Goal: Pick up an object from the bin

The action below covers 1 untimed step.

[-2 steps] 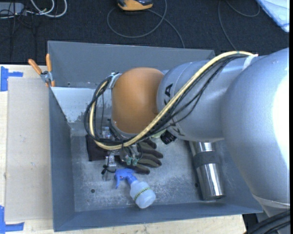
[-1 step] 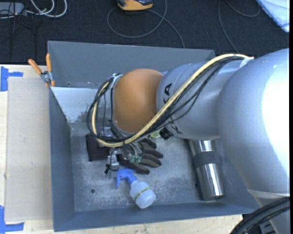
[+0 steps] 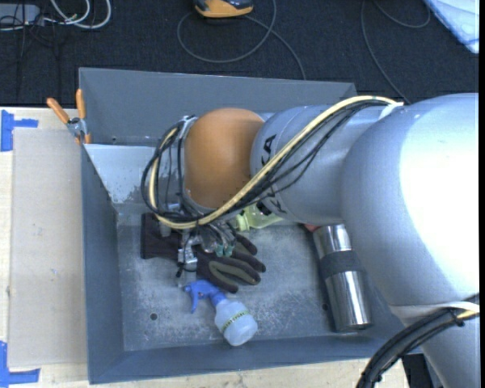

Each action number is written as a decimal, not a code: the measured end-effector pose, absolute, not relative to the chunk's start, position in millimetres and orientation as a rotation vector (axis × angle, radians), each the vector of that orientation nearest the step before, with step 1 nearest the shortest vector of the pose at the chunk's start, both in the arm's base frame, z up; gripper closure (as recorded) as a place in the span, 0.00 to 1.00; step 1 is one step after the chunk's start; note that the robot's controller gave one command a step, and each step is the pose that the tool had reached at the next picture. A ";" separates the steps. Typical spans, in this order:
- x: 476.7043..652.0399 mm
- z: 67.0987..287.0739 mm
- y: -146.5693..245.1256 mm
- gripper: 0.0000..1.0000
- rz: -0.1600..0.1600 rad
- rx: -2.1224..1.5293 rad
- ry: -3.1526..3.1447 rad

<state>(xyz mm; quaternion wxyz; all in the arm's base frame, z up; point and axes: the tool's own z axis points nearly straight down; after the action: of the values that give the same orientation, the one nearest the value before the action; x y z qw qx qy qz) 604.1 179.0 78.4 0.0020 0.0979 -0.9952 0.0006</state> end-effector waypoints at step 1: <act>615.4 70.8 177.9 0.00 -0.002 0.353 -3.121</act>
Offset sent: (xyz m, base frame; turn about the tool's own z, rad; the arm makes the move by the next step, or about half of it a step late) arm -0.0180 0.0642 0.0899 0.0164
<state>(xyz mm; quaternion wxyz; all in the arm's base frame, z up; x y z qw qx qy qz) 615.4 177.9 70.8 0.0002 0.1122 -0.9937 -0.0006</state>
